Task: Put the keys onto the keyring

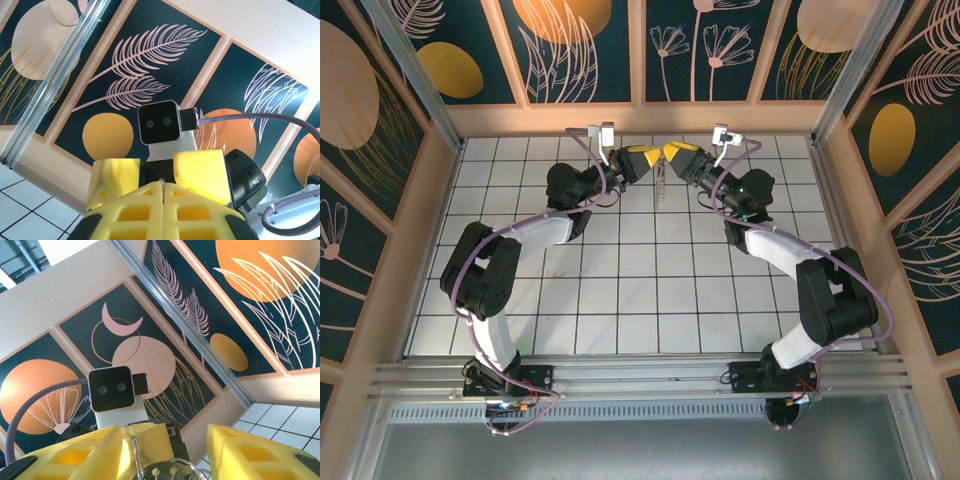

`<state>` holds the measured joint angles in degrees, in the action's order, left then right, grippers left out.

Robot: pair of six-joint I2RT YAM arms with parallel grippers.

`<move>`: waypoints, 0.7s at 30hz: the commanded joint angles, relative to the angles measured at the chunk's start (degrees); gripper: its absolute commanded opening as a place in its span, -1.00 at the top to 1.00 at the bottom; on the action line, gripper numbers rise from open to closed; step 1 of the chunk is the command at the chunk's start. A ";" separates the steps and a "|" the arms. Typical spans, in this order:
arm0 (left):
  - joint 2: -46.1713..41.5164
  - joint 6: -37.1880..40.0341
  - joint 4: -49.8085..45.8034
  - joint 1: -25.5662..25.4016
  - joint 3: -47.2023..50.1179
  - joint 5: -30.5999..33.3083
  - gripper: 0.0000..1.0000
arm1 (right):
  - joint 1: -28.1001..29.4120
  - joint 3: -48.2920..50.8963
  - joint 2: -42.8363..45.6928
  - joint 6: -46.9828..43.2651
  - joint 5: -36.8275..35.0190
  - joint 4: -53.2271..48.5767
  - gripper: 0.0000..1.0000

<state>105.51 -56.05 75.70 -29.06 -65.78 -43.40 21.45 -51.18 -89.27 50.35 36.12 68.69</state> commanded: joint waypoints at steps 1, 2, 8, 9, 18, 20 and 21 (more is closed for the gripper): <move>0.10 0.15 2.96 -0.38 -1.55 0.25 1.00 | 0.61 -0.52 0.39 0.19 1.59 2.90 0.07; 0.14 0.14 2.96 -0.38 -1.64 0.31 1.00 | 0.54 -0.48 0.45 0.10 1.72 2.79 0.08; 0.36 0.27 2.70 -0.38 -1.81 0.36 1.00 | 0.97 -0.68 0.37 -0.18 2.30 2.51 0.22; 0.38 0.28 2.61 -0.38 -1.82 0.41 1.00 | 1.07 -0.67 0.40 -0.24 2.38 2.42 0.24; 0.66 0.48 2.43 -0.38 -1.99 0.50 1.00 | 1.54 -1.23 -0.09 -0.59 3.85 1.80 0.64; 0.82 0.48 2.43 -0.38 -2.15 0.54 1.00 | 1.59 -1.35 -0.10 -0.58 4.14 1.74 0.83; 0.88 0.48 2.43 -0.38 -2.17 0.56 1.00 | 1.51 -1.37 -0.04 -0.75 4.28 1.57 0.90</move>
<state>106.06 -56.05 75.46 -29.04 -65.80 -42.94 22.48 -51.20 -89.27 49.93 38.46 68.82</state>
